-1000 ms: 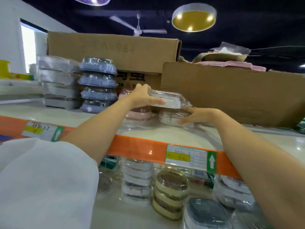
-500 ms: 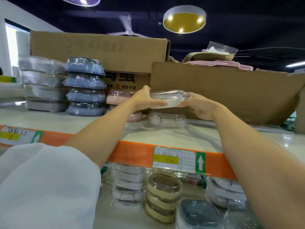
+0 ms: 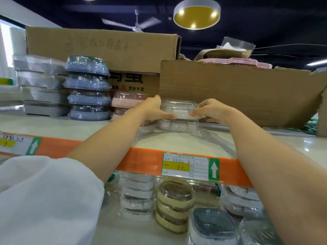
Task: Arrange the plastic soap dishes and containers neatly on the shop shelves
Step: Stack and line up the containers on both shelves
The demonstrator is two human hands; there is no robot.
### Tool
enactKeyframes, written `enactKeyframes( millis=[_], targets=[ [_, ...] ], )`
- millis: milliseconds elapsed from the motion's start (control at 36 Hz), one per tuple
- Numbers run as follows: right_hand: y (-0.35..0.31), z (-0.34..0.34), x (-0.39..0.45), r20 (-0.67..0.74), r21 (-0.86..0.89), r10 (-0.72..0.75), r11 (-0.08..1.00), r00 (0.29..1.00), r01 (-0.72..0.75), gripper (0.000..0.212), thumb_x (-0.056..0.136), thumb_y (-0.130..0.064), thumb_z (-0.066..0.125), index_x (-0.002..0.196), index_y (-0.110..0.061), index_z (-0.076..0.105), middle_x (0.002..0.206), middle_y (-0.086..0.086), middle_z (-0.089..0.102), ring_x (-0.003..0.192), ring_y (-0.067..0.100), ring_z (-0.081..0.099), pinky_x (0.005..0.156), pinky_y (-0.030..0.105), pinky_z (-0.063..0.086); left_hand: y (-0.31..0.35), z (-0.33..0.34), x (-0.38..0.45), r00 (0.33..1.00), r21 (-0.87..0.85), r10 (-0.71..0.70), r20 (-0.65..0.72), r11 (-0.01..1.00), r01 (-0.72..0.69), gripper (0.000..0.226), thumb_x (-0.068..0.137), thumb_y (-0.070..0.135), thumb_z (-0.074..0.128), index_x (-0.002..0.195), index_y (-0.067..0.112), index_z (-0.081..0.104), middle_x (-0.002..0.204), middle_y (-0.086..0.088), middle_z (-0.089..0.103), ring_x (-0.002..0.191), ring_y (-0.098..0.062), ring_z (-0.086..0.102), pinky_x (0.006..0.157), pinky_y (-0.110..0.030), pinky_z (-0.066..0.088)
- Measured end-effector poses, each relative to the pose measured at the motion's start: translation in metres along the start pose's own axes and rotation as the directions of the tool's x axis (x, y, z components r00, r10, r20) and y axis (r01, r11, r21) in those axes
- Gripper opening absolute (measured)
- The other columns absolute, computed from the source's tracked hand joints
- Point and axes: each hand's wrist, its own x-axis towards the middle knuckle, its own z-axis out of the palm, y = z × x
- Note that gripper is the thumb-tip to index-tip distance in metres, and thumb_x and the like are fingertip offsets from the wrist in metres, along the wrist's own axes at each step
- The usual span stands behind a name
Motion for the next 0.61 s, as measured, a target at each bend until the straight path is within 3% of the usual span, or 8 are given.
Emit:
enactKeyframes(
  millis=[111, 167, 222, 278, 333, 417, 528, 611],
  targets=[
    [-0.002, 0.003, -0.001, 0.0, -0.071, 0.005, 0.997, 1.0, -0.005, 0.035, 0.085, -0.033, 0.072, 0.108, -0.013, 0.053, 0.118, 0.004, 0.054, 0.114, 0.022, 0.05, 0.103, 0.043, 0.041, -0.011, 0.0, -0.001, 1.0, 0.123, -0.012, 0.013, 0.992, 0.01, 0.07, 0.069, 0.069, 0.068, 0.096, 0.006, 0.054, 0.093, -0.006, 0.057, 0.086, -0.024, 0.055, 0.064, -0.033, 0.04],
    [-0.002, 0.003, -0.002, -0.007, -0.097, 0.002, 0.995, 1.0, -0.003, 0.029, 0.087, -0.03, 0.069, 0.104, -0.012, 0.054, 0.111, 0.003, 0.056, 0.104, 0.018, 0.054, 0.1, 0.041, 0.041, -0.013, 0.0, -0.002, 1.0, 0.156, -0.008, 0.025, 0.988, 0.004, 0.059, 0.072, 0.067, 0.066, 0.073, 0.01, 0.051, 0.074, -0.004, 0.053, 0.073, -0.022, 0.053, 0.059, -0.033, 0.037],
    [-0.003, 0.003, -0.001, -0.016, -0.118, 0.003, 0.993, 1.0, -0.005, 0.027, 0.088, -0.028, 0.067, 0.104, -0.011, 0.054, 0.103, 0.002, 0.057, 0.088, 0.011, 0.056, 0.098, 0.04, 0.041, -0.012, -0.001, -0.005, 1.0, 0.203, 0.005, 0.024, 0.979, -0.01, 0.055, 0.079, 0.062, 0.064, 0.064, 0.011, 0.049, 0.065, -0.003, 0.051, 0.064, -0.02, 0.05, 0.058, -0.032, 0.035],
    [-0.003, 0.004, -0.001, -0.027, -0.136, 0.001, 0.991, 1.0, -0.005, 0.027, 0.089, -0.028, 0.066, 0.104, -0.01, 0.055, 0.096, 0.0, 0.056, 0.081, 0.007, 0.054, 0.096, 0.039, 0.041, -0.011, -0.001, -0.007, 1.0, 0.259, 0.015, 0.017, 0.966, -0.019, 0.052, 0.085, 0.055, 0.061, 0.061, 0.011, 0.049, 0.062, -0.004, 0.051, 0.063, -0.021, 0.05, 0.059, -0.031, 0.036],
    [-0.003, 0.004, -0.001, -0.039, -0.18, -0.001, 0.984, 0.999, -0.006, 0.034, 0.089, -0.029, 0.065, 0.111, -0.004, 0.057, 0.096, 0.002, 0.057, 0.09, 0.013, 0.057, 0.096, 0.039, 0.043, -0.01, -0.002, -0.009, 0.999, 0.315, 0.011, 0.031, 0.949, -0.02, 0.051, 0.089, 0.052, 0.057, 0.059, 0.012, 0.046, 0.061, -0.002, 0.049, 0.062, -0.021, 0.048, 0.062, -0.03, 0.036],
    [-0.006, 0.006, -0.003, -0.051, -0.27, 0.004, 0.963, 0.999, -0.018, 0.044, 0.088, -0.031, 0.064, 0.117, 0.001, 0.057, 0.119, 0.015, 0.061, 0.114, 0.027, 0.057, 0.097, 0.042, 0.044, -0.009, -0.001, -0.013, 0.997, 0.389, -0.02, 0.08, 0.921, -0.013, 0.043, 0.093, 0.044, 0.054, 0.065, 0.011, 0.047, 0.071, -0.003, 0.049, 0.071, -0.022, 0.048, 0.066, -0.032, 0.038],
    [-0.007, 0.006, -0.003, -0.036, -0.34, 0.016, 0.94, 0.999, -0.027, 0.067, 0.087, -0.036, 0.066, 0.137, 0.0, 0.038, 0.137, 0.013, 0.044, 0.122, 0.028, 0.045, 0.087, 0.036, 0.039, -0.011, -0.006, -0.018, 0.991, 0.435, -0.042, 0.129, 0.9, -0.019, 0.027, 0.089, 0.035, 0.058, 0.074, 0.012, 0.056, 0.086, -0.007, 0.058, 0.081, -0.026, 0.056, 0.068, -0.034, 0.044],
    [-0.011, 0.007, -0.005, -0.045, -0.385, -0.002, 0.923, 0.999, -0.015, 0.083, 0.086, -0.043, 0.067, 0.144, 0.001, 0.027, 0.146, 0.016, 0.036, 0.131, 0.03, 0.039, 0.097, 0.037, 0.037, -0.013, -0.012, -0.028, 0.987, 0.458, -0.064, 0.147, 0.889, -0.01, 0.025, 0.088, 0.036, 0.059, 0.075, 0.015, 0.057, 0.083, -0.004, 0.058, 0.083, -0.025, 0.058, 0.067, -0.033, 0.044]
  ],
)
